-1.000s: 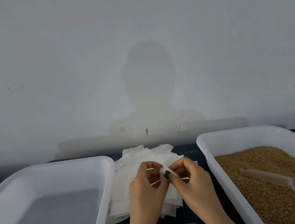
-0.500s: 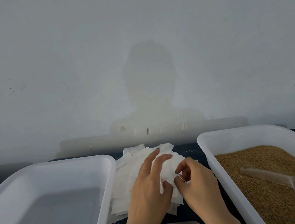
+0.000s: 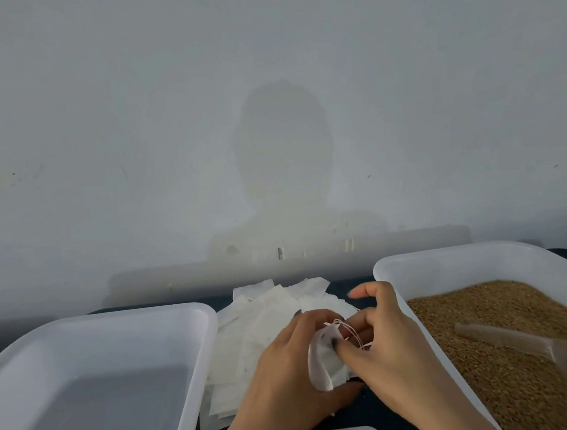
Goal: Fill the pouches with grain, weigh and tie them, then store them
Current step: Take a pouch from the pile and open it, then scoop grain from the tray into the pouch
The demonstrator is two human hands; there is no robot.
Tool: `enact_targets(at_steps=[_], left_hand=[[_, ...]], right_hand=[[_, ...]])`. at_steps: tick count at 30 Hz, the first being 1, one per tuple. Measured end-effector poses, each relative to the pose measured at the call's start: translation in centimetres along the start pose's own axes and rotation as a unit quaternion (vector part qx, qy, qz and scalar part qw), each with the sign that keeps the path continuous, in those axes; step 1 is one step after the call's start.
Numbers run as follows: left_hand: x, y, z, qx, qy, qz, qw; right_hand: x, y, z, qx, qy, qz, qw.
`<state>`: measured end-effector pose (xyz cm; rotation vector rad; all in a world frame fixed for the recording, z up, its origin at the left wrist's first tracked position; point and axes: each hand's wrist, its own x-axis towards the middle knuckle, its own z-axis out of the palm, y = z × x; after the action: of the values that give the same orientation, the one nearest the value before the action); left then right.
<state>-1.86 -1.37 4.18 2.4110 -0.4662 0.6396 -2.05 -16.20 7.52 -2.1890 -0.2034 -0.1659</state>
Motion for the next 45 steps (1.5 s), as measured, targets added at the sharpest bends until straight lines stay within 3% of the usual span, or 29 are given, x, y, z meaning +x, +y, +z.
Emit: enact_targets(at_steps=[1,5,9,13,17,21,24,26,34,39,45], left_hand=[[0.2,0.2,-0.3,0.024,0.014,0.006,1.000],[-0.2,1.1,-1.4,-0.132,-0.052,-0.004,0.990],[-0.3,1.8,-1.8,-0.174,-0.076,0.001,0.982],[-0.3,3.3,-1.5,-0.172,-0.139,-0.007,0.975],[-0.5,5.8,-0.4,-0.133,-0.180,0.003,0.975],[-0.8,7.0,0.1,-0.136,-0.178,0.015,0.975],[-1.0,7.8,0.4,-0.145,-0.159,0.005,0.977],[-1.2,8.3,0.6,-0.166,-0.143,0.000,0.976],[-2.0,8.7,1.3,-0.215,-0.102,-0.026,0.971],[-2.3,8.8,2.1,-0.205,-0.111,-0.059,0.971],[-2.6,8.0,3.0,-0.197,-0.116,-0.080,0.970]], right_hand=[[-0.2,-0.2,-0.5,-0.008,0.001,-0.008,1.000],[-0.9,-0.8,-2.3,-0.015,-0.011,-0.012,1.000],[-2.1,-0.7,-3.7,-0.007,-0.036,-0.007,0.999],[-3.9,-0.1,-5.6,0.003,-0.051,-0.013,0.999],[-4.7,1.1,-9.9,-0.011,-0.135,-0.024,0.990],[-0.8,7.6,-16.5,-0.188,-0.047,0.019,0.981],[3.1,13.1,-19.4,-0.380,-0.070,0.124,0.914],[4.3,15.5,-18.7,-0.437,-0.092,0.142,0.884],[3.9,15.6,-15.2,-0.414,-0.083,0.061,0.905],[3.9,15.4,-14.3,-0.497,-0.090,0.053,0.861],[3.8,15.7,-15.3,-0.482,0.001,0.010,0.876]])
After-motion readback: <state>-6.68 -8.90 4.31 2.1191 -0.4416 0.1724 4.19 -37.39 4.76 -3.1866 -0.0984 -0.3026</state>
